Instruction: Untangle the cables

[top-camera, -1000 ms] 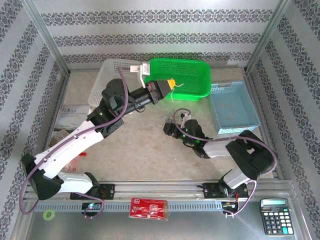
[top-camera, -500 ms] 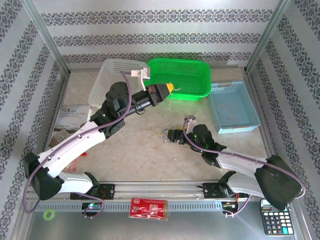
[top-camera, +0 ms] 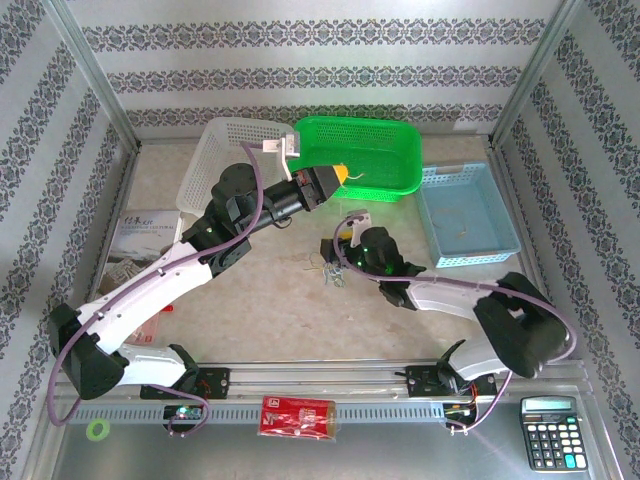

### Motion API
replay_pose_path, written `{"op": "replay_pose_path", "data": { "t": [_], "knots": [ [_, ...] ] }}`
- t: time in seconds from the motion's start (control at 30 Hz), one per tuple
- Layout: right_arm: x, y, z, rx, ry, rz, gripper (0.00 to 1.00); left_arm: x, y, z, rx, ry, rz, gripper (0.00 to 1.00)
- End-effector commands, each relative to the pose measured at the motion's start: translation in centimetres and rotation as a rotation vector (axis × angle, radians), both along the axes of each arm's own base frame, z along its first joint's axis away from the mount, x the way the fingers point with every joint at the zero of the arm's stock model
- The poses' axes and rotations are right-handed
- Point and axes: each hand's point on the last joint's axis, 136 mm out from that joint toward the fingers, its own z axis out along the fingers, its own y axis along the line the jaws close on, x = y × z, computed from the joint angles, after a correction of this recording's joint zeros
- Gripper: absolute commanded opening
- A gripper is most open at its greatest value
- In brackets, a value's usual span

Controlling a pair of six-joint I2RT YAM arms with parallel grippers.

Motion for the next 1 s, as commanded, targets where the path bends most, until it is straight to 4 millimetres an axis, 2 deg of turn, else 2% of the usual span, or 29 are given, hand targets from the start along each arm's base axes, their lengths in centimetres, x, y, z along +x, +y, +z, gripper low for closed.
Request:
{"op": "replay_pose_path", "data": {
  "t": [0.0,0.07,0.13,0.27,0.53,0.8,0.97],
  "knots": [
    [1.3,-0.7,-0.1,0.003,-0.050,-0.088,0.41,-0.4,0.4,3.7,-0.062,-0.063,-0.017,0.00],
    [1.4,-1.4,-1.1,-0.005,-0.036,-0.124,0.29,-0.6,0.5,5.4,-0.069,-0.087,-0.022,0.00],
    [1.4,-2.1,-2.2,-0.010,-0.019,-0.154,0.23,-0.6,0.6,7.0,-0.079,-0.105,-0.024,0.00],
    [0.9,-2.9,-4.0,-0.007,0.020,-0.186,0.23,-0.6,0.9,10.3,-0.105,-0.139,-0.030,0.00],
    [0.4,-3.6,-6.7,0.026,0.088,-0.239,0.34,-1.0,1.8,14.6,-0.113,-0.187,-0.020,0.00],
    [0.3,-3.8,-8.2,0.056,0.132,-0.265,0.36,-1.8,2.6,17.3,-0.120,-0.216,-0.010,0.00],
    [0.0,-3.7,-8.0,0.087,0.146,-0.251,0.50,-1.8,3.2,18.5,-0.076,-0.265,0.018,0.00]
  ]
}}
